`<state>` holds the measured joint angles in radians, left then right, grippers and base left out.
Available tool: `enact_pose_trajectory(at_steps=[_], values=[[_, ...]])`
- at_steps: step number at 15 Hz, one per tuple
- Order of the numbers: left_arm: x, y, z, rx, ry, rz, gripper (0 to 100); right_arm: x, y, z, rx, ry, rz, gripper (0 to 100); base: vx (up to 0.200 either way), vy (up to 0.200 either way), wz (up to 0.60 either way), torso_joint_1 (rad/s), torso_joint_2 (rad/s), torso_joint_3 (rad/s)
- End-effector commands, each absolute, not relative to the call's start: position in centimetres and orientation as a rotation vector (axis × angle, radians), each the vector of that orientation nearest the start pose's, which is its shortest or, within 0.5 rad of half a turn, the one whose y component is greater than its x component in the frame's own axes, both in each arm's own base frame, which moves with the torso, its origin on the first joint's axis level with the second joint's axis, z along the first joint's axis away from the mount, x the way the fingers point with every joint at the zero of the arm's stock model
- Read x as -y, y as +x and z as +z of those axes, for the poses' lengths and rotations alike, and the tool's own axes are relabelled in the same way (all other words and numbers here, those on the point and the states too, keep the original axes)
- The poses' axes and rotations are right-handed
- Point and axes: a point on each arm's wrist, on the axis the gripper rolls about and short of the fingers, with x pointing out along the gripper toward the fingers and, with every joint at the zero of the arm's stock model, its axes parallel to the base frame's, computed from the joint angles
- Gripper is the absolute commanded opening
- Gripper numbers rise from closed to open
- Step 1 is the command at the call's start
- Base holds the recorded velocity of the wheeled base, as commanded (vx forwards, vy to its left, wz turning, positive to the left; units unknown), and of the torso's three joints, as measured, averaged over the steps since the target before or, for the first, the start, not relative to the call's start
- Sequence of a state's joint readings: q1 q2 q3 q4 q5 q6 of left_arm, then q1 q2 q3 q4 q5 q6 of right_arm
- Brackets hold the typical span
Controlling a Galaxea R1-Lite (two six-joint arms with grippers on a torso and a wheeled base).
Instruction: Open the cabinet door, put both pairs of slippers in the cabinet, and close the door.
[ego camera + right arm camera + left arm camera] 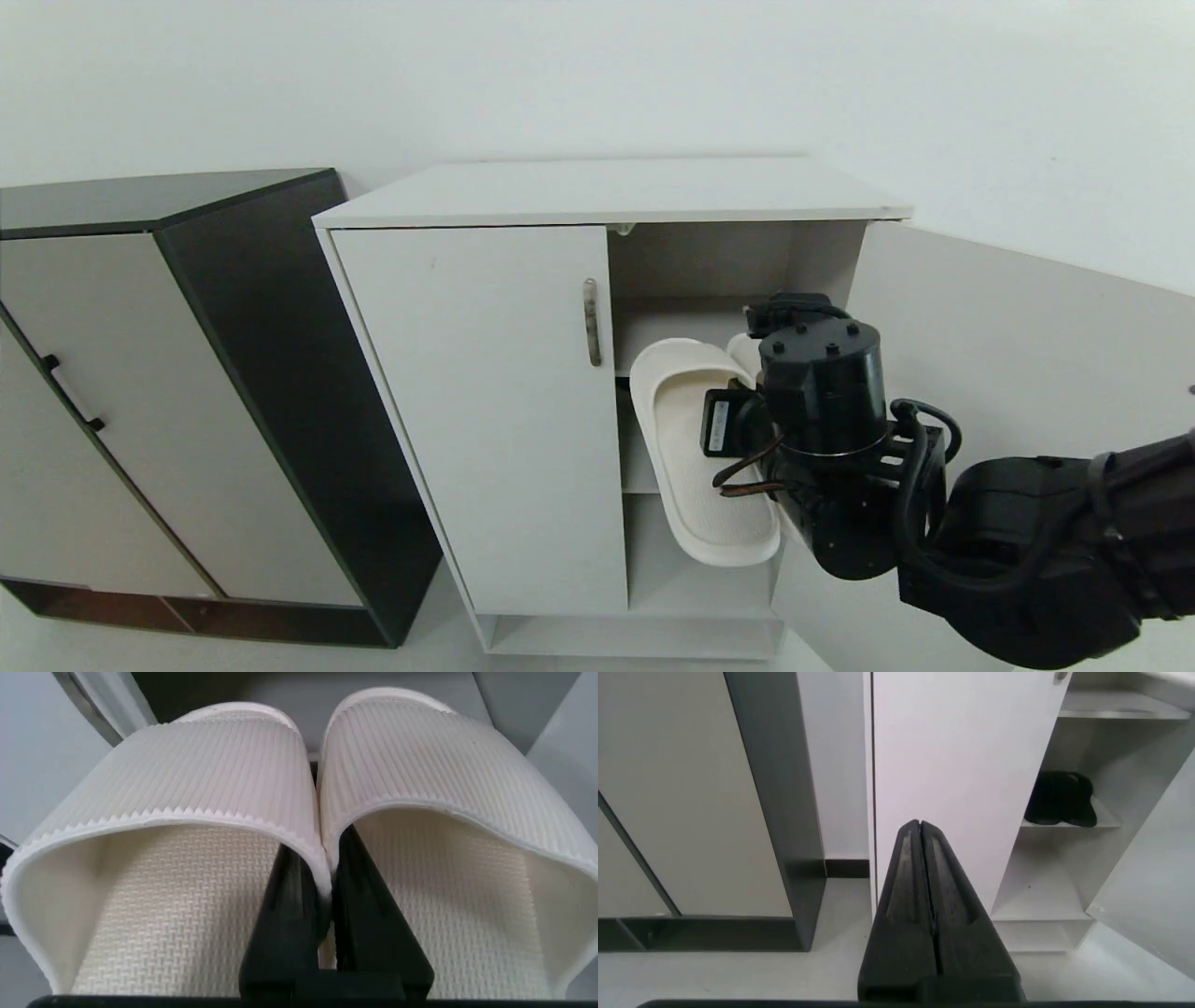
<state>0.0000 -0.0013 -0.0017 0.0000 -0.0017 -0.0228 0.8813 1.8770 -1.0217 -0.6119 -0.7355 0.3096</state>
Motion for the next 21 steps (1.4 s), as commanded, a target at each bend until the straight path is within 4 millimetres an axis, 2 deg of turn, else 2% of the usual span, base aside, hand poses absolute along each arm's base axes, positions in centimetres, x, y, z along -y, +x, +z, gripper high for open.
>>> enact_pose_trajectory(at_steps=[1, 8, 17, 21], values=[[0.0, -2.3, 7.6, 0.002, -0.023, -0.002, 0, -26.4, 25.1, 16.1, -0.177, 0.111, 0.114, 0, 0.0, 0.0, 0.0, 0.0, 0.0, 0.0], [0.0, -2.3, 7.6, 0.002, -0.021, -0.002, 0, -26.0, 25.9, 15.0, -0.2, 0.094, 0.13, 0, 0.0, 0.0, 0.0, 0.0, 0.0, 0.0], [0.0, -2.3, 7.6, 0.002, -0.02, 0.0, 0, -26.0, 26.0, 14.5, -0.196, 0.084, 0.127, 0, 0.2, 0.0, 0.0, 0.001, 0.0, 0.004], [0.0, -2.3, 7.6, 0.002, -0.02, 0.0, 0, -25.6, 26.9, 13.9, -0.185, 0.081, 0.107, 0, 0.15, 0.0, 0.0, 0.002, 0.0, 0.001]])
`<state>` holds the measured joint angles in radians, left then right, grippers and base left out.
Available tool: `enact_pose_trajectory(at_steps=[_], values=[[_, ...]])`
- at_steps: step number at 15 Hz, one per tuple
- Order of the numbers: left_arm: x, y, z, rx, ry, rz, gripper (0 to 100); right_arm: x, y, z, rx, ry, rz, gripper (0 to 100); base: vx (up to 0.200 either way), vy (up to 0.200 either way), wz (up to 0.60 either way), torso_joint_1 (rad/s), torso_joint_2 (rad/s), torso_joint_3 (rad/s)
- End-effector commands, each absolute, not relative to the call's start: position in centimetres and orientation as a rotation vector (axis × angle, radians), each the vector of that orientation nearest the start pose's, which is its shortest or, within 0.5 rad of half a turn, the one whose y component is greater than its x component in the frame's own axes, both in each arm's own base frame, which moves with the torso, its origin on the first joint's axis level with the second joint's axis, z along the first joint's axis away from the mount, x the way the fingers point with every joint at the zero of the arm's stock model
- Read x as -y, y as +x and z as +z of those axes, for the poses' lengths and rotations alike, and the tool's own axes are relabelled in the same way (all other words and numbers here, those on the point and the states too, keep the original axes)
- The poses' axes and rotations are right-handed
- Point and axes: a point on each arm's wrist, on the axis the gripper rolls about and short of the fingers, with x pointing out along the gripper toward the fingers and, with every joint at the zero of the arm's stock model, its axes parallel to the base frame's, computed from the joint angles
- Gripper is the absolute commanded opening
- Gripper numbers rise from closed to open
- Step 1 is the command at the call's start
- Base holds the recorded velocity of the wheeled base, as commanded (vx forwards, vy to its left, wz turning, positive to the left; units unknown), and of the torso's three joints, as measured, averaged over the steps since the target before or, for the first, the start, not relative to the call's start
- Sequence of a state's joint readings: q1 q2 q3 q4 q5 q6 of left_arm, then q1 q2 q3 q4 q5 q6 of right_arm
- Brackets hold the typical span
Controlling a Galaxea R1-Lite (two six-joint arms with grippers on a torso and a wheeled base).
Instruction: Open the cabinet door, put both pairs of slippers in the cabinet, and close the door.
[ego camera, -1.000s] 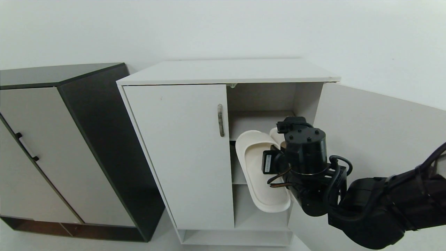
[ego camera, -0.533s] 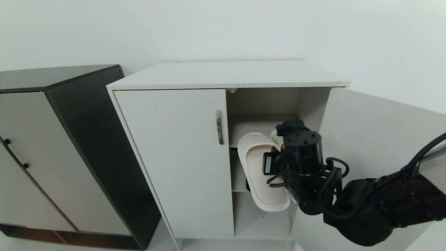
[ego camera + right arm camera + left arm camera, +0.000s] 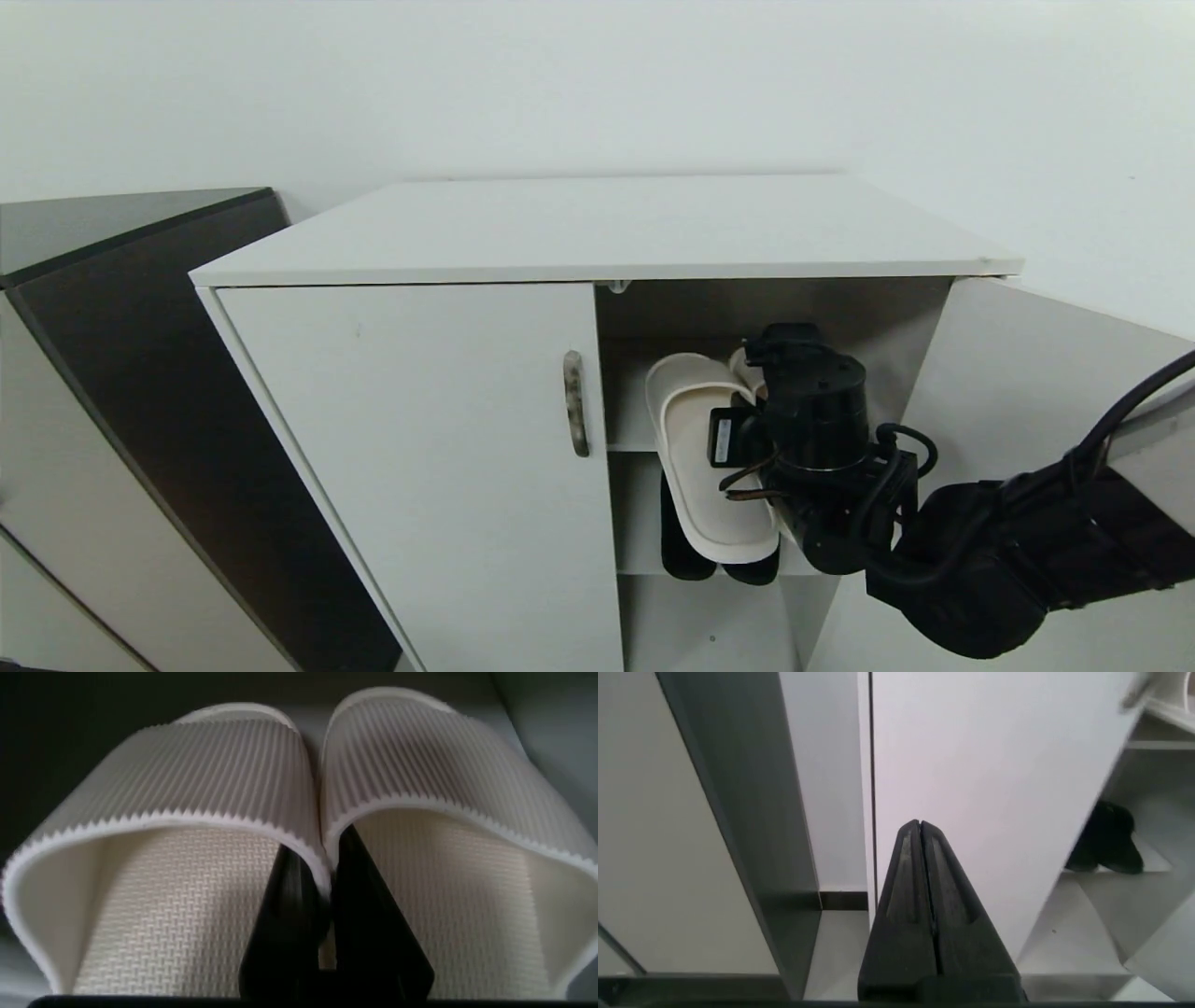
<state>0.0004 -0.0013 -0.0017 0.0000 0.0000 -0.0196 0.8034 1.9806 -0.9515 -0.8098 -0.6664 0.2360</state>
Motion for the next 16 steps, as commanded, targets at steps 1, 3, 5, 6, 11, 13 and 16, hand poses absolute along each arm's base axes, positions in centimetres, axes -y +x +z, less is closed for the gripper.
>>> enact_pose_trajectory(at_steps=[1, 3, 5, 6, 11, 13, 16], values=[[0.0, -2.3, 7.6, 0.002, -0.02, 0.0, 0, -25.4, 27.1, 13.5, -0.194, 0.063, 0.112, 0, 0.0, 0.0, 0.0, 0.0, 0.0, 0.0], [0.0, -2.3, 7.6, 0.002, -0.018, -0.002, 0, -24.7, 29.1, 13.0, -0.19, 0.021, 0.092, 0, 0.0, 0.0, 0.0, 0.0, 0.0, 0.0], [0.0, -2.3, 7.6, 0.002, -0.021, -0.002, 0, -25.0, 32.2, 13.3, -0.14, 0.021, 0.052, 0, 0.0, 0.0, 0.0, 0.0, 0.0, 0.0], [0.0, -2.3, 7.6, 0.002, -0.021, -0.002, 0, -25.2, 33.1, 13.3, -0.129, 0.022, 0.044, 0, 0.0, 0.0, 0.0, 0.0, 0.0, 0.0], [0.0, -2.3, 7.6, 0.003, -0.021, -0.002, 0, -26.0, 38.1, 12.4, -0.116, 0.032, -0.008, 0, 0.0, 0.0, 0.0, 0.0, 0.0, 0.0], [0.0, -2.3, 7.6, 0.002, -0.021, -0.002, 0, -25.9, 39.0, 12.6, -0.105, 0.042, -0.022, 0, 0.0, 0.0, 0.0, 0.0, 0.0, 0.0], [0.0, -2.3, 7.6, 0.002, -0.021, -0.002, 0, -25.9, 39.0, 12.4, -0.12, 0.031, -0.022, 0, 0.0, 0.0, 0.0, 0.0, 0.0, 0.0]])
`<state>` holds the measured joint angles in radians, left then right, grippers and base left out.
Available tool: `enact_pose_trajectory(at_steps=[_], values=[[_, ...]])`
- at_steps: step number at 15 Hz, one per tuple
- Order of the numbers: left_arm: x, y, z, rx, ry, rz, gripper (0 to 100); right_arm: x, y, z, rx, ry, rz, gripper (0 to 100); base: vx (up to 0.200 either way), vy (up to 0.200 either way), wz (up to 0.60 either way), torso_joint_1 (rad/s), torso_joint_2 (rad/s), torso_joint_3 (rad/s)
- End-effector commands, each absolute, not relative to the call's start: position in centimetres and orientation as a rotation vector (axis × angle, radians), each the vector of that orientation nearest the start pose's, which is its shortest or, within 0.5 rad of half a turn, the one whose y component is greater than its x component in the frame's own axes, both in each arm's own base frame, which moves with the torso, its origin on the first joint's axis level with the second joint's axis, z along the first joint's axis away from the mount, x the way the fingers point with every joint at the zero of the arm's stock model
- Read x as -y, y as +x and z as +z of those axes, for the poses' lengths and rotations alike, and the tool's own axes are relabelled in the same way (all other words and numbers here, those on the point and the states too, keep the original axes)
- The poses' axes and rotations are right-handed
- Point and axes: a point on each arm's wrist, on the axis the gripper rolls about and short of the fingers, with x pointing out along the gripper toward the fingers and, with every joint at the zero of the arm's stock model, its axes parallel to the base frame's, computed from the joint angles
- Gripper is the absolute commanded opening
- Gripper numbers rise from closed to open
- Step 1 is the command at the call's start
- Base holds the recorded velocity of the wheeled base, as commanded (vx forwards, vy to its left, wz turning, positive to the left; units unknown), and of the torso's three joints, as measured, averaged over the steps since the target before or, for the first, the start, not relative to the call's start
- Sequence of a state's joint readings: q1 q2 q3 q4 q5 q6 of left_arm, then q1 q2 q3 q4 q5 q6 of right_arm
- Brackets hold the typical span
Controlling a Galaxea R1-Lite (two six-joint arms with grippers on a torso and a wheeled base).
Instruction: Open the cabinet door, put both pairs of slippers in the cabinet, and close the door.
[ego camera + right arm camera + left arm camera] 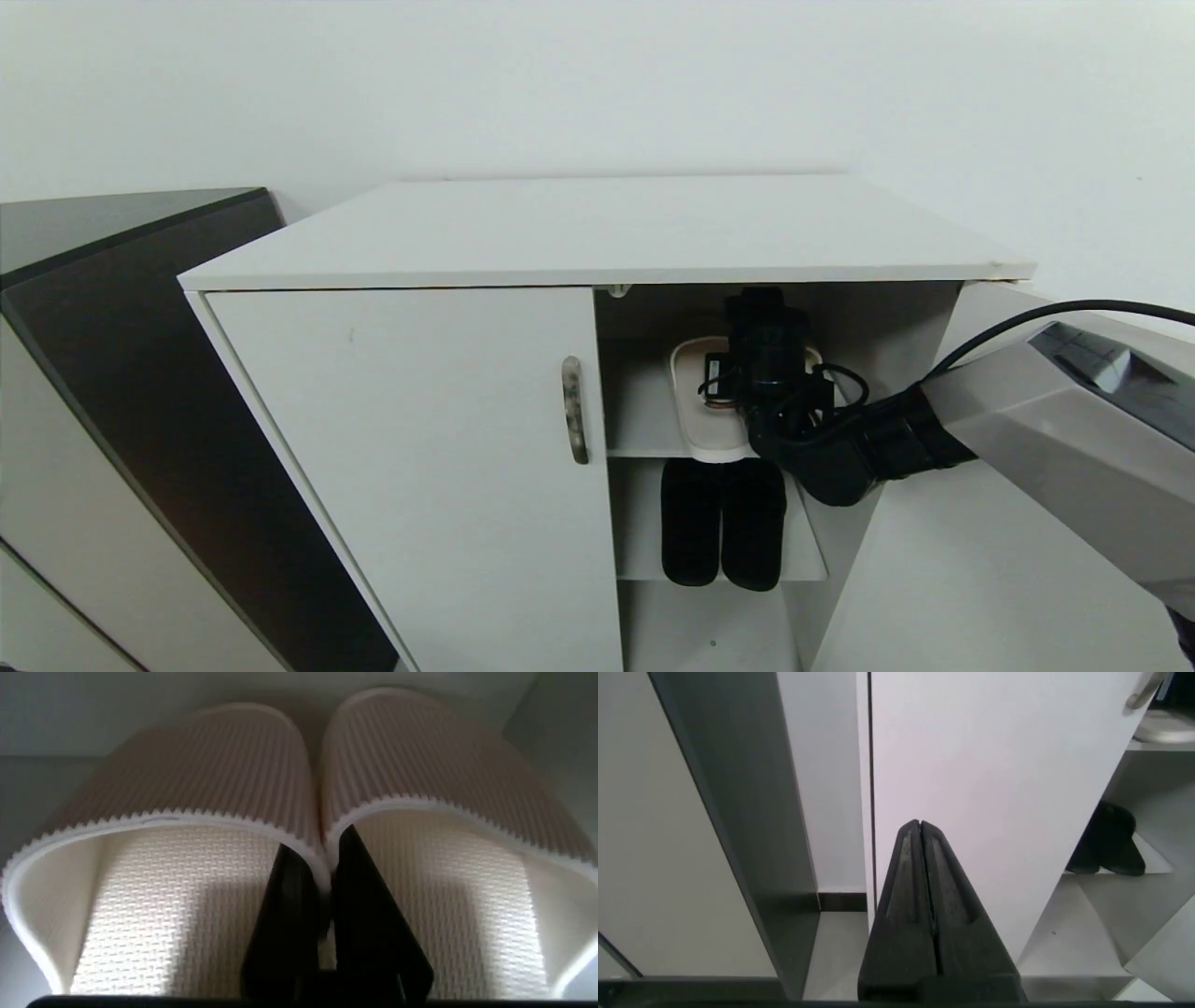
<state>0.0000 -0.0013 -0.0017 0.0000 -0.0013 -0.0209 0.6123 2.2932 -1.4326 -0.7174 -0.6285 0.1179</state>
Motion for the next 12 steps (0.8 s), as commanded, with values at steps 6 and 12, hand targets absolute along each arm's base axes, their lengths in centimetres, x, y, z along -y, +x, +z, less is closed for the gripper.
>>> enact_pose_trajectory(at_steps=[6, 12], values=[[0.0, -2.3, 7.6, 0.002, -0.021, -0.002, 0, -26.0, 39.1, 12.6, -0.14, 0.02, -0.021, 100, 0.0, 0.0, 0.0, 0.0, 0.0, 0.0], [0.0, -2.3, 7.6, 0.002, -0.021, -0.002, 0, -25.5, 32.5, 15.4, -0.142, 0.036, 0.087, 100, 0.0, 0.0, 0.0, 0.0, 0.0, 0.0]])
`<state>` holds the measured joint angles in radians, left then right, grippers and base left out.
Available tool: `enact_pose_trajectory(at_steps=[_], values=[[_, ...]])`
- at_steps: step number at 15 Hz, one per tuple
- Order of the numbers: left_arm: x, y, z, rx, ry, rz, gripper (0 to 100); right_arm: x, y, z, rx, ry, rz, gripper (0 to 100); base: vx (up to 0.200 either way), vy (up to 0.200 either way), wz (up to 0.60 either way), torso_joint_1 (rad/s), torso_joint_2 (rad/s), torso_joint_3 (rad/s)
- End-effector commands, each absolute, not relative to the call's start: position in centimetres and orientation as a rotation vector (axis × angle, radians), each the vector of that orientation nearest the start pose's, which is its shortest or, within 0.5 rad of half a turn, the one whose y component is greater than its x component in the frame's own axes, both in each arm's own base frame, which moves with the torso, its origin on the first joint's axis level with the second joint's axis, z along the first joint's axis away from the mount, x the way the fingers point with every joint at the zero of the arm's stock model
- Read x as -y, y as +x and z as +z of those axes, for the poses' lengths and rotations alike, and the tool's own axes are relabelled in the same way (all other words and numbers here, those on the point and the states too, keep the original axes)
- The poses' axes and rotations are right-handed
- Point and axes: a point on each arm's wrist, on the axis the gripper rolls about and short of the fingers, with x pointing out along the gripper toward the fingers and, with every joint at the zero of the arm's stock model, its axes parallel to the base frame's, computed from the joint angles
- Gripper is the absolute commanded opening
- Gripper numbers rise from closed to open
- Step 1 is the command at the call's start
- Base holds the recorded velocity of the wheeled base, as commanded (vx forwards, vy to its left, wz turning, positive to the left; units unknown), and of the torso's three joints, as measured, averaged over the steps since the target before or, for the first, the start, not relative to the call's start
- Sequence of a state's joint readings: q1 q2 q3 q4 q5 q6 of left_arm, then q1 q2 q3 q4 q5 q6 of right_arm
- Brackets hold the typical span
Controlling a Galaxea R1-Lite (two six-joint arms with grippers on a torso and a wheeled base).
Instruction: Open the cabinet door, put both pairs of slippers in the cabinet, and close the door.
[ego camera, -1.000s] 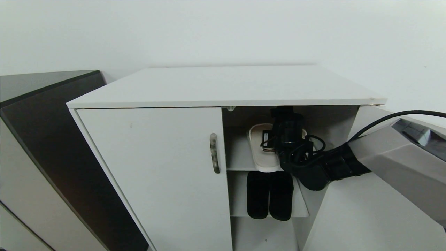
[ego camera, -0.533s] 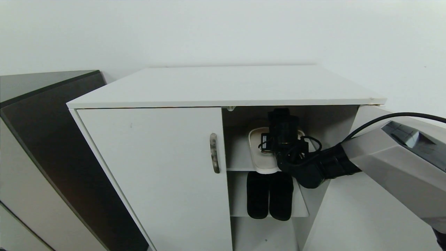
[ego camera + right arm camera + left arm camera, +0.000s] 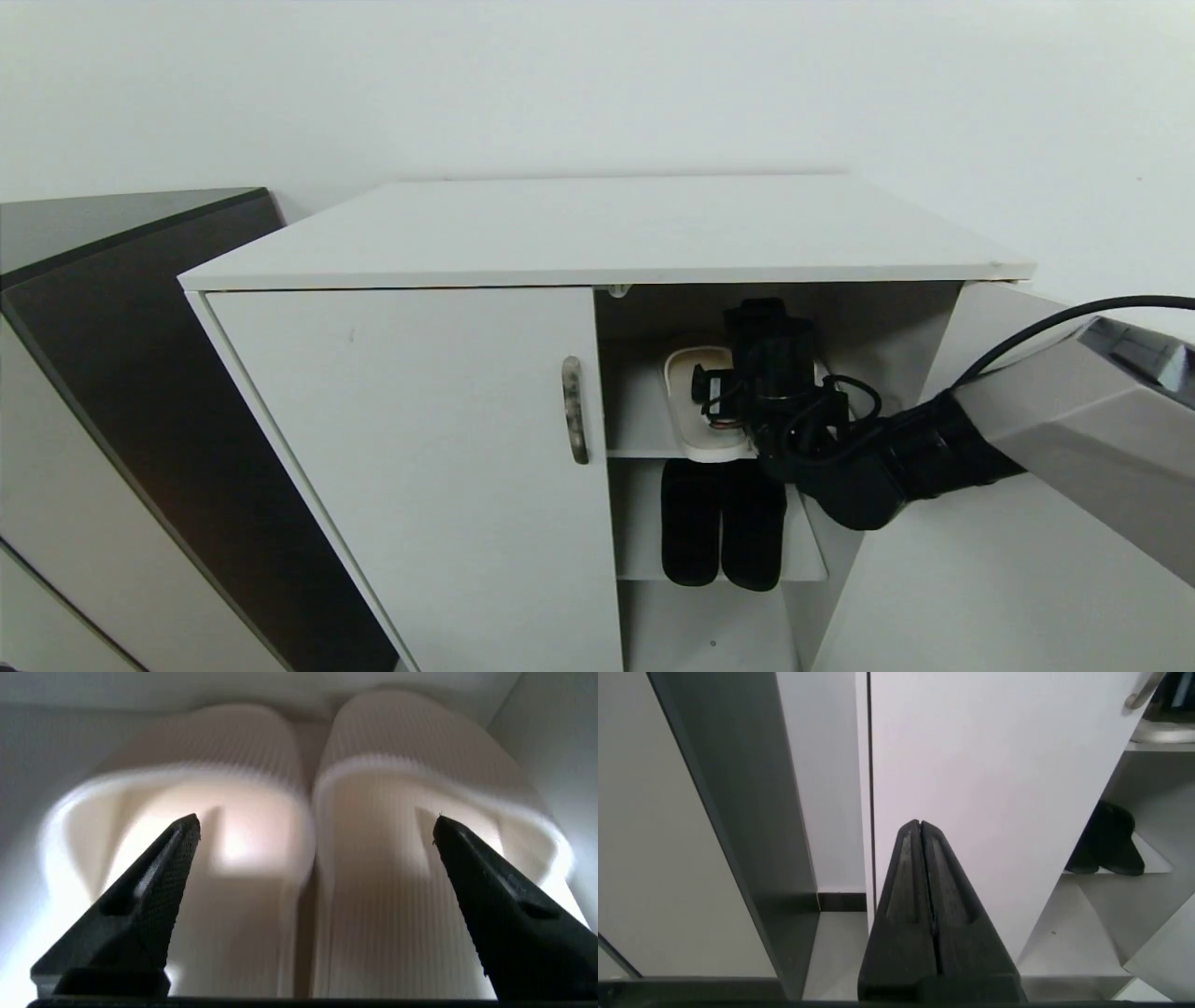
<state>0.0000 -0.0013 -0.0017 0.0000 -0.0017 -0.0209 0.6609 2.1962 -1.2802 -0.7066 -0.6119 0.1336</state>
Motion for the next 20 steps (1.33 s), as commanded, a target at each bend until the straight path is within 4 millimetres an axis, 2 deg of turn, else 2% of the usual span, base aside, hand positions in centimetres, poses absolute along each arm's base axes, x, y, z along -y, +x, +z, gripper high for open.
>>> enact_pose_trajectory(at_steps=[1, 5, 6, 7, 8, 10, 14, 20], values=[[0.0, -2.3, 7.6, 0.002, -0.021, -0.002, 0, -25.2, 30.5, 15.9, -0.138, 0.04, 0.128, 100, 0.0, 0.0, 0.0, 0.0, 0.0, 0.0], [0.0, -2.3, 7.6, 0.002, -0.021, -0.002, 0, -22.9, 22.9, 16.6, -0.198, 0.025, 0.292, 100, 0.0, 0.0, 0.0, 0.0, 0.0, 0.0], [0.0, -2.3, 7.6, 0.002, -0.021, -0.002, 0, -22.6, 22.4, 16.7, -0.2, 0.031, 0.303, 0, 0.0, 0.0, 0.0, 0.0, 0.0, 0.0], [0.0, -2.3, 7.6, 0.002, -0.021, -0.002, 0, -22.3, 20.4, 17.2, -0.202, 0.06, 0.351, 0, 0.0, 0.0, 0.0, 0.0, 0.0, 0.0], [0.0, -2.3, 7.6, 0.002, -0.021, -0.002, 0, -22.4, 19.4, 17.2, -0.208, 0.071, 0.383, 0, 0.0, 0.0, 0.0, 0.0, 0.0, 0.0], [0.0, -2.3, 7.6, 0.002, -0.021, -0.002, 0, -22.5, 18.7, 17.1, -0.216, 0.068, 0.427, 0, 0.0, 0.0, 0.0, 0.0, 0.0, 0.0], [0.0, -2.3, 7.6, 0.002, -0.021, -0.002, 0, -22.5, 18.5, 16.5, -0.24, 0.061, 0.459, 0, 0.0, 0.0, 0.0, 0.0, 0.0, 0.0], [0.0, -2.3, 7.6, 0.002, -0.021, -0.002, 0, -22.4, 18.4, 16.2, -0.25, 0.054, 0.462, 0, -0.2, 0.0, 0.0, 0.004, 0.0, 0.002]])
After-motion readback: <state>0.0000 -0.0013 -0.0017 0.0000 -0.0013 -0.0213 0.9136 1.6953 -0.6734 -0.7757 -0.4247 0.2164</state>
